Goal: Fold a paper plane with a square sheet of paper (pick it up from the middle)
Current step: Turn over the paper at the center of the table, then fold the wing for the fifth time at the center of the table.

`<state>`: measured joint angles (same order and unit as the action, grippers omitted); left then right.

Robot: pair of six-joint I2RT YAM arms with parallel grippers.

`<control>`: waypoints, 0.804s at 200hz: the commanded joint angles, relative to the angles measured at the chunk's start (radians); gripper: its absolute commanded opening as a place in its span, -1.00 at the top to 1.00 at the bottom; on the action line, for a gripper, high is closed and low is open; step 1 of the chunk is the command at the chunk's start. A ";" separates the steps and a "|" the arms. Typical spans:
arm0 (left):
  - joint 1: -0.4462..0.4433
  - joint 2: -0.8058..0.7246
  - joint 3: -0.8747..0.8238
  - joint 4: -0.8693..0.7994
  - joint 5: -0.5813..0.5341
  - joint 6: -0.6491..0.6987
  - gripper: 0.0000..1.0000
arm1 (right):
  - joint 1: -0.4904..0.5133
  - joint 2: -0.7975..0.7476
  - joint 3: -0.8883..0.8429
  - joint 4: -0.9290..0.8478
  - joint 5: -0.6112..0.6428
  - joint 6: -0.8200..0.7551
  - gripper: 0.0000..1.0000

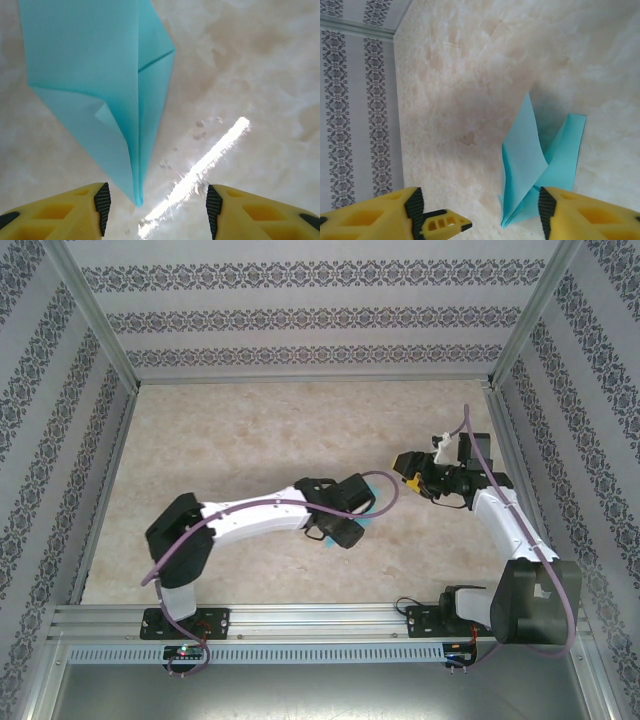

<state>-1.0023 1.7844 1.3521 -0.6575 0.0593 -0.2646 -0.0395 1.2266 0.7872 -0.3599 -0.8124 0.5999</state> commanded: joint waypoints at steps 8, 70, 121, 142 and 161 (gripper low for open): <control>0.080 -0.165 -0.123 0.070 0.131 -0.054 -0.13 | 0.084 -0.070 -0.027 -0.006 0.022 0.055 -0.16; 0.368 -0.354 -0.351 0.251 0.291 -0.180 -0.12 | 0.429 -0.071 -0.049 0.059 0.314 0.222 0.31; 0.482 -0.392 -0.449 0.343 0.346 -0.239 -0.12 | 0.635 0.136 0.039 0.105 0.461 0.249 0.46; 0.486 -0.390 -0.474 0.361 0.360 -0.242 -0.12 | 0.694 0.224 0.093 0.093 0.507 0.244 0.50; 0.491 -0.383 -0.497 0.375 0.363 -0.245 -0.12 | 0.727 0.285 0.140 0.057 0.554 0.221 0.52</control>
<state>-0.5220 1.4181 0.8818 -0.3431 0.3912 -0.4850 0.6498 1.4574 0.8558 -0.2729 -0.3656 0.8356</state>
